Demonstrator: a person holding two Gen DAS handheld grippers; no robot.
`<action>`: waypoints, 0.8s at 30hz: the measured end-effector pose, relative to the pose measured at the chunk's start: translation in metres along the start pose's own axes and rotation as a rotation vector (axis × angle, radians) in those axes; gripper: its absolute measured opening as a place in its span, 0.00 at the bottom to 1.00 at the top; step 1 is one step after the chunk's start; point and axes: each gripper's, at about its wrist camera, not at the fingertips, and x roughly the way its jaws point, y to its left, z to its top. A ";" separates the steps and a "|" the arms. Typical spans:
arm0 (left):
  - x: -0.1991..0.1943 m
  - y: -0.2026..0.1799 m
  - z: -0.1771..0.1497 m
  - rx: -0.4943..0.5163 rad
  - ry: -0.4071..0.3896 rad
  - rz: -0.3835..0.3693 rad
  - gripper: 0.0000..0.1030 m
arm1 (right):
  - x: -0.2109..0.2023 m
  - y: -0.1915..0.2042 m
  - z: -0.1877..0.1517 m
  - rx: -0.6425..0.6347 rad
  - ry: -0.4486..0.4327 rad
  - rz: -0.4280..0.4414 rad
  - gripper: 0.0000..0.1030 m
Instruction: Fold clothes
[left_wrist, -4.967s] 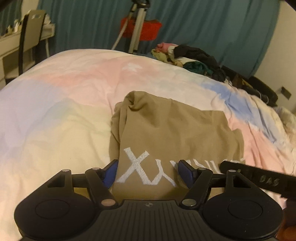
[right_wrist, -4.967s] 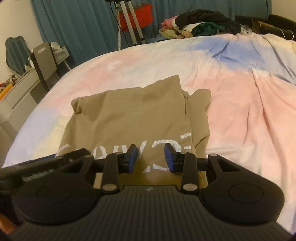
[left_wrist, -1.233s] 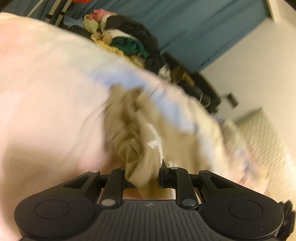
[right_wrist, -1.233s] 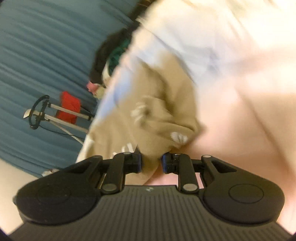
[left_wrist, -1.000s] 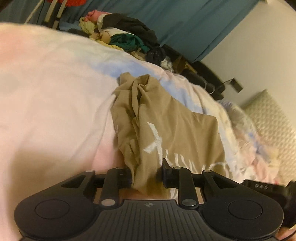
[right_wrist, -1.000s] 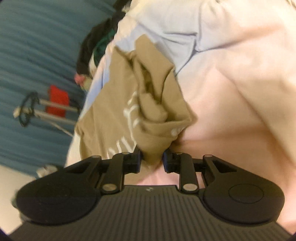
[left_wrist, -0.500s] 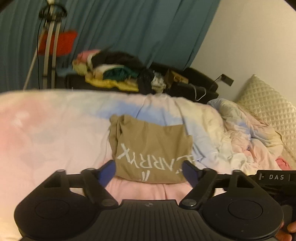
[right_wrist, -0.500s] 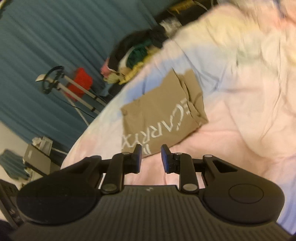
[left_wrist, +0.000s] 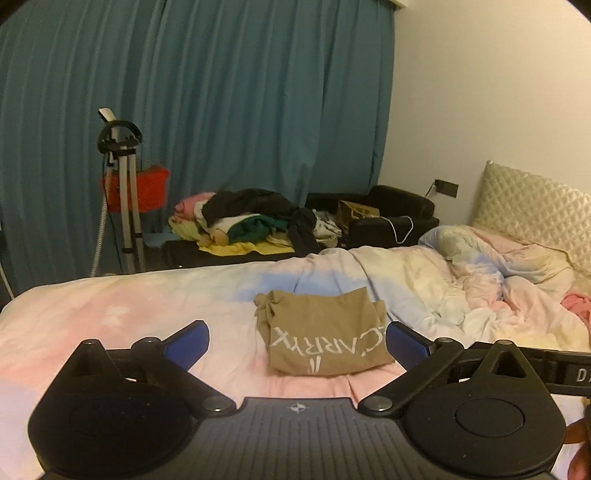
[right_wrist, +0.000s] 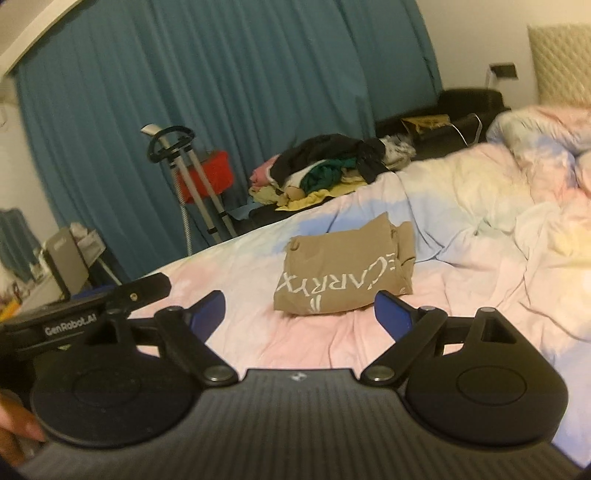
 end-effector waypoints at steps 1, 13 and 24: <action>-0.006 0.001 -0.006 -0.005 -0.007 0.001 1.00 | -0.004 0.005 -0.005 -0.021 -0.007 0.001 0.87; -0.054 0.015 -0.048 0.020 -0.083 0.055 1.00 | -0.005 0.029 -0.050 -0.083 -0.077 -0.018 0.87; -0.055 0.040 -0.076 -0.017 -0.073 0.067 1.00 | 0.003 0.040 -0.076 -0.138 -0.113 -0.073 0.87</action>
